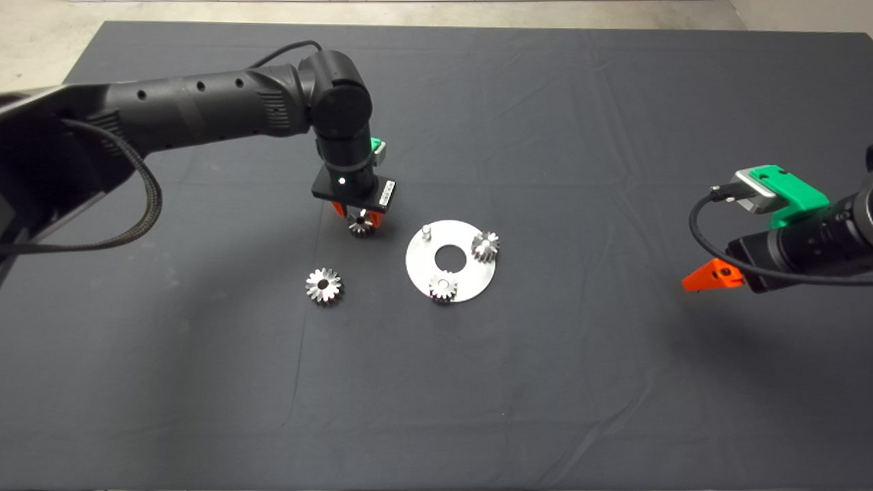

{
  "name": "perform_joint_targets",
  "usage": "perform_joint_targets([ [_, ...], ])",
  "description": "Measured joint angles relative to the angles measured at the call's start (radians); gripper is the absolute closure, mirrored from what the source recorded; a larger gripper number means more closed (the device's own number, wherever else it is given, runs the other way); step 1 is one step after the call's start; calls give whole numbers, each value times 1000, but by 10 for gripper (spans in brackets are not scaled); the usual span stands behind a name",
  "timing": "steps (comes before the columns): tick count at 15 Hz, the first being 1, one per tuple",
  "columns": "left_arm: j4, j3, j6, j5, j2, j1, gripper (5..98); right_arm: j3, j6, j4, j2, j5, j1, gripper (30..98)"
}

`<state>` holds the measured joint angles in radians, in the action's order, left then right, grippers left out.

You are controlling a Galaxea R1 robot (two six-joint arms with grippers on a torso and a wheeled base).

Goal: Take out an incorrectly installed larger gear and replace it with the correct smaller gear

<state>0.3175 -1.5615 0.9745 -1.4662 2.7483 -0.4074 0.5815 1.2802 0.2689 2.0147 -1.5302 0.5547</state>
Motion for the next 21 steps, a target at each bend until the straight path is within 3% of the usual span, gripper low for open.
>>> perform_joint_targets([
  [7, 0, 0, -9, 0, 0, 0, 659, 1, 0, 0, 0, 0, 0, 316],
  [21, 0, -3, -15, 0, 1, 0, 738, 4, 0, 0, 0, 0, 0, 316],
])
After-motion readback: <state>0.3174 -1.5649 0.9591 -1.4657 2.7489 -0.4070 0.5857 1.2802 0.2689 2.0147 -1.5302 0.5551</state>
